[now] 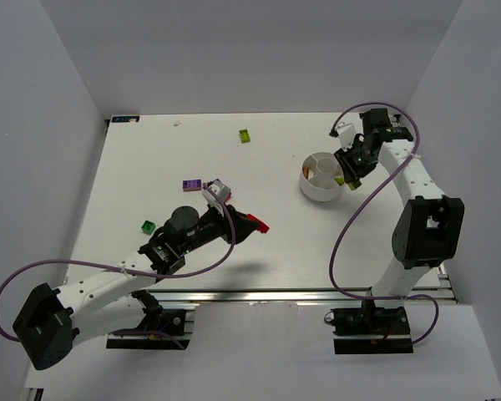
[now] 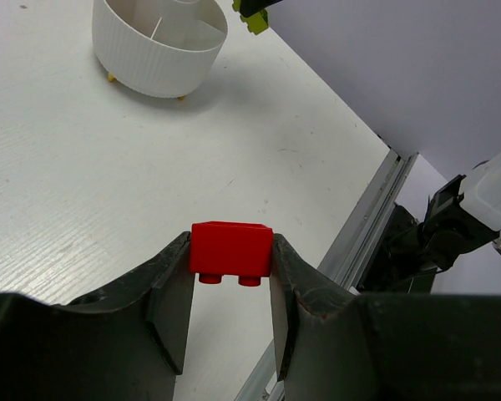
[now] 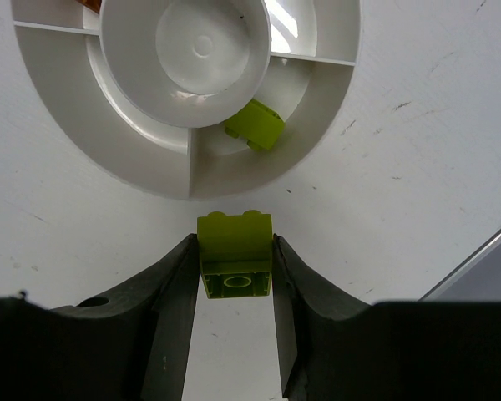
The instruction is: Sort the legos into containers by color
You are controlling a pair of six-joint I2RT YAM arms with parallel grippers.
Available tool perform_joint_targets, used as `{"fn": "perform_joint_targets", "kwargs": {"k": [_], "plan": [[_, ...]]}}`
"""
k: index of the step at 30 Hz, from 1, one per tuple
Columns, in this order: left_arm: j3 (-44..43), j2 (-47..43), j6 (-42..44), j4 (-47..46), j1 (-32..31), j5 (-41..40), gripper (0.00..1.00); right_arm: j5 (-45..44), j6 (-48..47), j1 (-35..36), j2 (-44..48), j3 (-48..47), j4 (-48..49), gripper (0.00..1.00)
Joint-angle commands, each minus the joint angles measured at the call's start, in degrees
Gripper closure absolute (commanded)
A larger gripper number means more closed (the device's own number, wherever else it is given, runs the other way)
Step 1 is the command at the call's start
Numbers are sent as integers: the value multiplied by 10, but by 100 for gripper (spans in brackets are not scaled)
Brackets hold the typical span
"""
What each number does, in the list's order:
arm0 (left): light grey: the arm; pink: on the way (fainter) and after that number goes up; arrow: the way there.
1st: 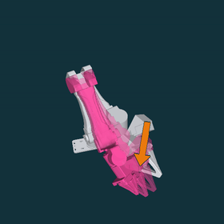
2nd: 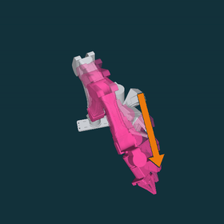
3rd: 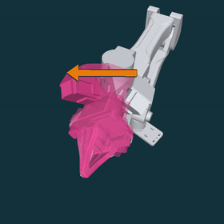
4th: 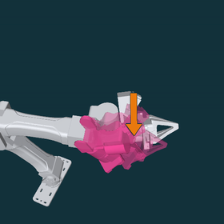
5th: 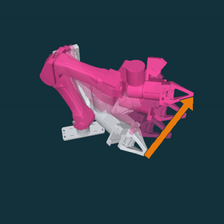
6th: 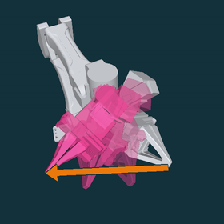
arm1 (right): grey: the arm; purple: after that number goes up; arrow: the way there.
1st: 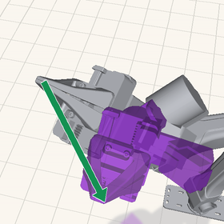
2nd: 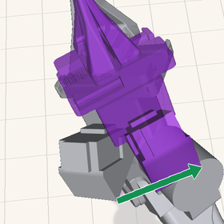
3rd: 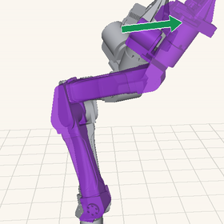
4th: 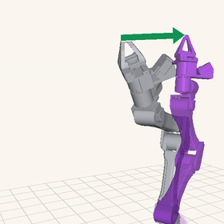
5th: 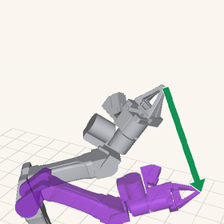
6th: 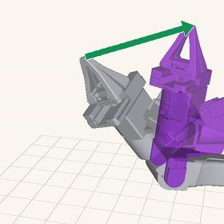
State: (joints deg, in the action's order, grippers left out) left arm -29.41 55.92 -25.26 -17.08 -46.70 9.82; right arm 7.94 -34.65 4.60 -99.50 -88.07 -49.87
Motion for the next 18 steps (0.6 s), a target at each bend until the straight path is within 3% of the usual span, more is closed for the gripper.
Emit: {"fn": "perform_joint_targets", "kwargs": {"k": [1, 11, 14, 18], "plan": [[1, -13, -7, -16, -2, -6, 100, 17, 6, -1, 0, -24, -8, 100], [3, -12, -11, -19, -2, -9, 100, 34, 4, -5, 1, -25, -5, 100], [2, -13, -13, -18, -1, -13, 100, 86, -2, -21, 4, -31, -3, 100], [5, -18, -19, -18, -2, -17, 100, 255, -21, -78, 19, -10, 59, 100]]}}
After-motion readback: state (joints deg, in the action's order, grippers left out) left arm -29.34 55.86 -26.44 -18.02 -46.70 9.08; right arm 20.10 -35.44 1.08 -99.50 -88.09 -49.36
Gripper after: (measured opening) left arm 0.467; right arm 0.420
